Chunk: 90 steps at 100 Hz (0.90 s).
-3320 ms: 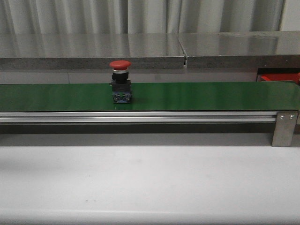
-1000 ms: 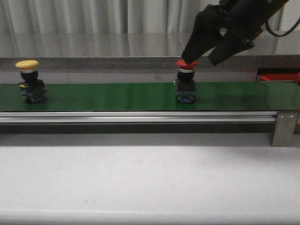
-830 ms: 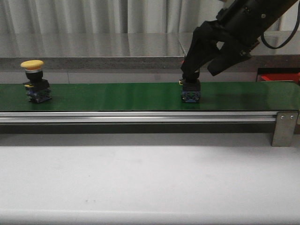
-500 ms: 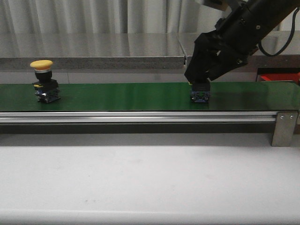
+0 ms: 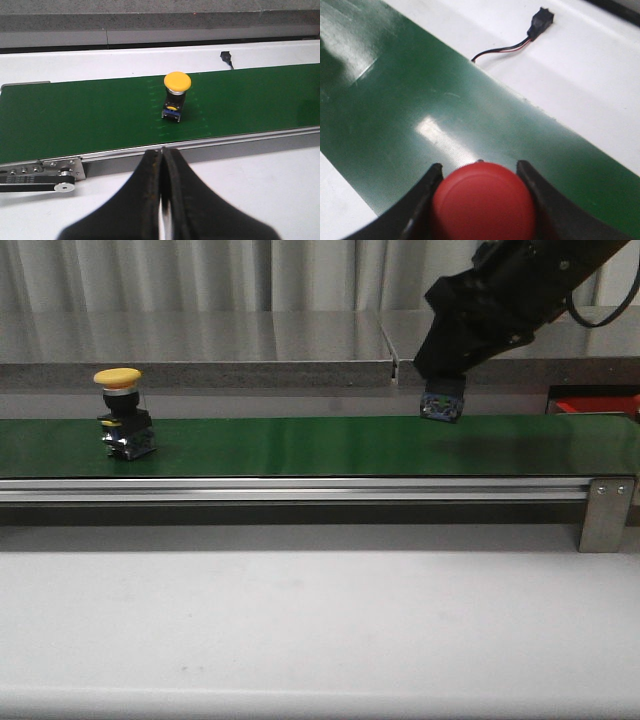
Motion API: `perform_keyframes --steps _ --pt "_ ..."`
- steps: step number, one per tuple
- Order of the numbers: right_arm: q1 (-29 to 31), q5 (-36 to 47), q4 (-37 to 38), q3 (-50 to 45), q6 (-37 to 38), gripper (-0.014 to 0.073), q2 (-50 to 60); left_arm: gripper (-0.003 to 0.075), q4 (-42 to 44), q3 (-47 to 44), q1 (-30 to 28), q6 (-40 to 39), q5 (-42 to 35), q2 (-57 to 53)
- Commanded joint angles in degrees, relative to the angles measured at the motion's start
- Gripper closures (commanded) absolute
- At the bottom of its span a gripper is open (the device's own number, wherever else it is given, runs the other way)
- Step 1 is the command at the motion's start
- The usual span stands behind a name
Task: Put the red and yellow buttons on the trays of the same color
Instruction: 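Grasp the red button with the right gripper and lift it, then lower the red button into the red tray and open the right gripper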
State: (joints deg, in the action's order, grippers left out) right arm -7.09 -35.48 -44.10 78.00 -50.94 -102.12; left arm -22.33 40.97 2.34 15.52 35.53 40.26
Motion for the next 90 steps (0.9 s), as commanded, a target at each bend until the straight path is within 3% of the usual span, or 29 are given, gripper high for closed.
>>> perform_keyframes --steps 1,61,90 --pt "2.1 2.0 -1.6 1.9 -0.5 0.0452 4.5 0.0741 -1.4 1.7 0.4 0.0 -3.6 -0.2" --pt "24.7 1.7 -1.6 1.8 -0.5 0.0452 7.2 0.0741 -1.4 1.7 0.4 0.0 -3.6 -0.2" --pt "31.8 6.0 -1.9 1.2 -0.5 0.0452 6.7 0.0741 -1.4 1.7 0.4 0.0 -3.6 -0.2"
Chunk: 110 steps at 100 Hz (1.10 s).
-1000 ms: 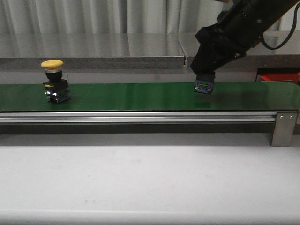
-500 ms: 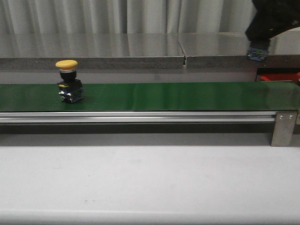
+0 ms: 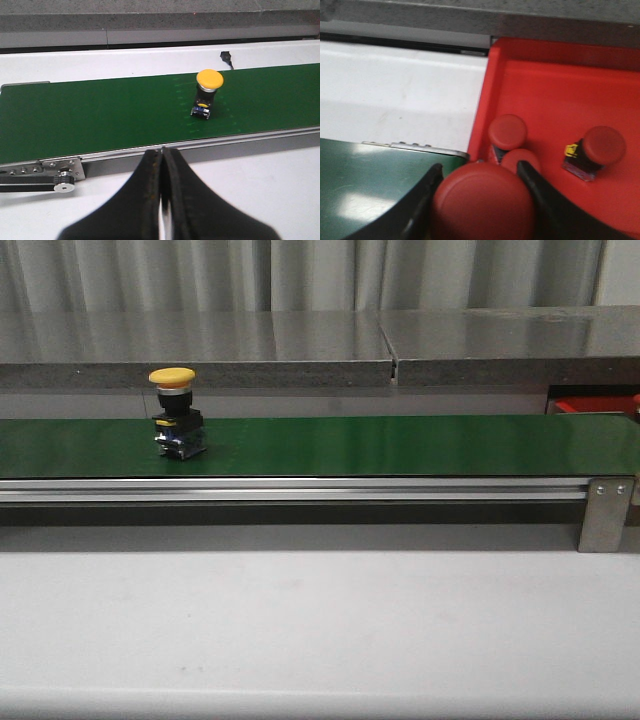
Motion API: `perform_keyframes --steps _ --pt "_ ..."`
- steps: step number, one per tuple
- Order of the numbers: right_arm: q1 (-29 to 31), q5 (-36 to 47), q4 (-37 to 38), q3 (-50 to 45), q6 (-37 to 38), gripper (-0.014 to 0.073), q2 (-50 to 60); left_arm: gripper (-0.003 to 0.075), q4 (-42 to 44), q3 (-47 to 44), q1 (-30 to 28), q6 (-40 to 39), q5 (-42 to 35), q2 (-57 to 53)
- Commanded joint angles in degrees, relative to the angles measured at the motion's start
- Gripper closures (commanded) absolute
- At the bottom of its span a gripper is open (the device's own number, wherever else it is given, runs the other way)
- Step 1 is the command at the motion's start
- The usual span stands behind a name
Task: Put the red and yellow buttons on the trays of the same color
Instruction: 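Lower the red button into the red tray and open the right gripper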
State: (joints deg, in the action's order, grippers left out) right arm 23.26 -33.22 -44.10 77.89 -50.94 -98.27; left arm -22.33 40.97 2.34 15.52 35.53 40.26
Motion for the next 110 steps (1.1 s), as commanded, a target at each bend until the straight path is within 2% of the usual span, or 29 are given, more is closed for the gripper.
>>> perform_keyframes --steps 1,40,110 --pt "1.5 3.9 -2.0 1.4 -0.5 0.0452 2.8 0.0741 -1.4 1.7 0.4 0.0 -3.6 -0.2" --pt "4.3 10.5 -6.1 1.4 0.1 0.0452 -2.3 0.0741 -1.4 1.7 0.4 0.0 -3.6 -0.2" --pt "4.4 17.3 -10.8 1.4 0.1 0.0452 -9.9 0.0741 -1.4 1.7 0.4 0.0 -3.7 -0.2"
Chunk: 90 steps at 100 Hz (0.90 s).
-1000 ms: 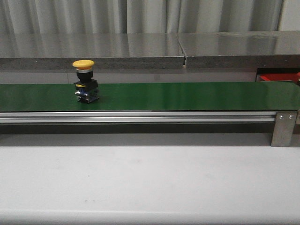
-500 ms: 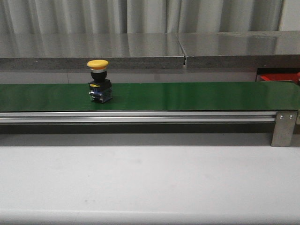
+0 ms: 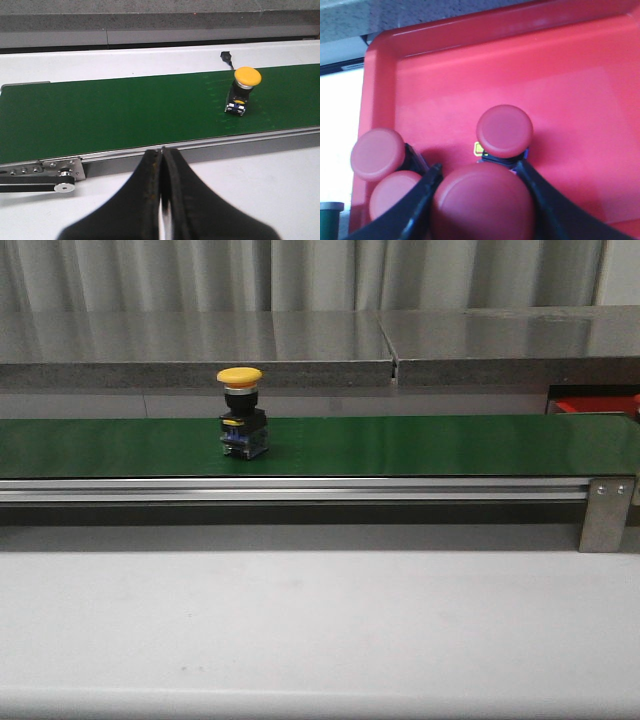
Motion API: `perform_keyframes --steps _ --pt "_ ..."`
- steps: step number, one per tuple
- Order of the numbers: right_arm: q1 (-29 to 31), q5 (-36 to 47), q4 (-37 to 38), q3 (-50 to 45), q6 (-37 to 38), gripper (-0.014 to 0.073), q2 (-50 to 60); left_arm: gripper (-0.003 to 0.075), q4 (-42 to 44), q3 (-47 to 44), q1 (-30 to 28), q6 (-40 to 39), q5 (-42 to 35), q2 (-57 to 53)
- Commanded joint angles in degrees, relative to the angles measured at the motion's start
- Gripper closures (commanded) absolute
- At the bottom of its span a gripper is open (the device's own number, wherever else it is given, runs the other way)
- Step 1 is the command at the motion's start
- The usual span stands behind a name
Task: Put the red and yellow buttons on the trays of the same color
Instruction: 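Lower the red button into the red tray and open the right gripper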
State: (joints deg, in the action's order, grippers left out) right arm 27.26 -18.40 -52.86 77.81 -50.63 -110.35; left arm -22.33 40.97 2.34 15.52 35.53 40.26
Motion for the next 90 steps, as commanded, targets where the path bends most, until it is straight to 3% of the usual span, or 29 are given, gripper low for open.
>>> perform_keyframes --steps 1,77,90 --pt "0.4 2.5 -2.1 1.4 -0.2 0.0452 2.1 0.0741 -1.4 1.7 0.4 0.0 -3.7 -0.2" --pt "0.4 4.1 -4.5 1.4 -0.2 0.0450 -2.3 0.0741 -1.4 1.7 0.4 0.0 -3.7 -0.2" --pt "0.4 3.8 -4.5 1.4 -0.2 0.0412 -2.6 0.0741 -1.4 1.7 0.4 0.0 -3.7 -0.2"
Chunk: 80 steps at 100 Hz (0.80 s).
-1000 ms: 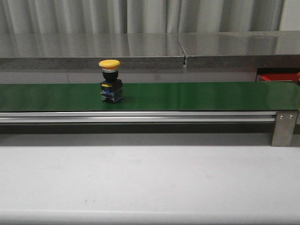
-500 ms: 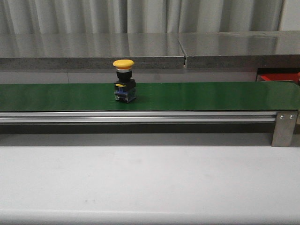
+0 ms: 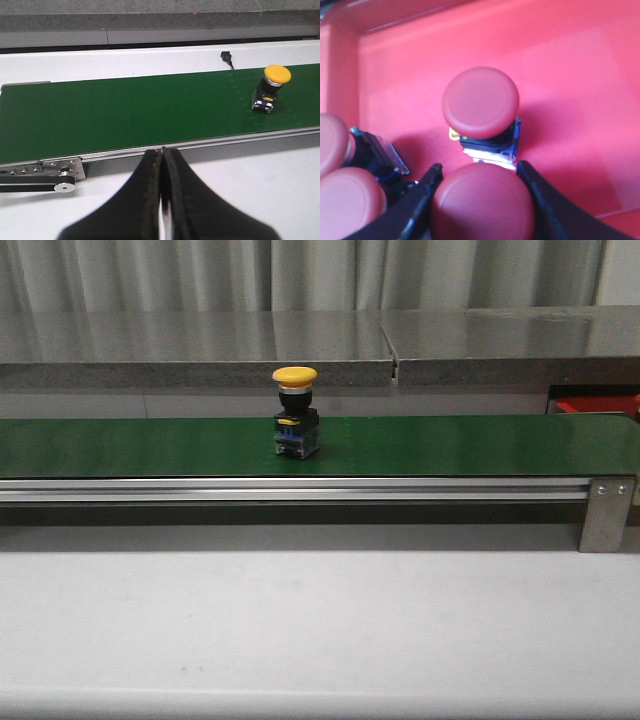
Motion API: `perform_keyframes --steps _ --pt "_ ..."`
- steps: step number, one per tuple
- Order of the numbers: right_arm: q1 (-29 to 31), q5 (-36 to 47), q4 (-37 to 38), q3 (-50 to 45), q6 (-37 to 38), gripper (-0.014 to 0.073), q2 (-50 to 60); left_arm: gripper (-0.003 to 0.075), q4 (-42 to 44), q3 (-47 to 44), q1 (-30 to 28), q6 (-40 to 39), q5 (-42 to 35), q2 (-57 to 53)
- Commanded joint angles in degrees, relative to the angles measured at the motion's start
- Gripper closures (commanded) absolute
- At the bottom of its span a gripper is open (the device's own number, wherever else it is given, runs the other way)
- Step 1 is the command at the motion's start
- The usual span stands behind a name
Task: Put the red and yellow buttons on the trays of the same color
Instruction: 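Lower the red button into the red tray and open the right gripper, then lower the right gripper toward the yellow button on the belt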
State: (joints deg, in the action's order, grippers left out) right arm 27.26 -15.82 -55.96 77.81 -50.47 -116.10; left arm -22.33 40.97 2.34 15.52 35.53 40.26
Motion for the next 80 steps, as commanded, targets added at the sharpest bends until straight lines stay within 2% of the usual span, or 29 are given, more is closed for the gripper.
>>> perform_keyframes --steps 1,6,16,22,28,80 --pt "0.4 1.2 -1.4 1.4 -0.3 0.0405 3.2 0.0741 -1.4 1.7 0.4 0.0 -3.7 -0.2" --pt "0.4 1.1 -1.4 1.4 -0.3 0.0328 3.2 0.0741 -1.4 1.7 0.4 0.0 -3.7 -0.2" --pt "0.4 1.0 -1.4 1.4 -0.3 0.0114 3.2 0.0741 -1.4 1.7 0.4 0.0 -3.7 -0.2" --pt "0.4 0.8 -1.4 1.4 -0.3 0.0030 3.2 0.0741 -1.4 1.7 0.4 0.0 -3.7 -0.2" --pt "0.4 0.7 -1.4 1.4 -0.3 0.0008 3.3 0.0741 -1.4 1.7 0.4 0.0 -3.7 -0.2" --pt "0.4 -1.1 -0.7 0.5 -0.7 0.0008 10.3 0.0741 -1.4 1.7 0.4 0.0 -3.7 -0.2"
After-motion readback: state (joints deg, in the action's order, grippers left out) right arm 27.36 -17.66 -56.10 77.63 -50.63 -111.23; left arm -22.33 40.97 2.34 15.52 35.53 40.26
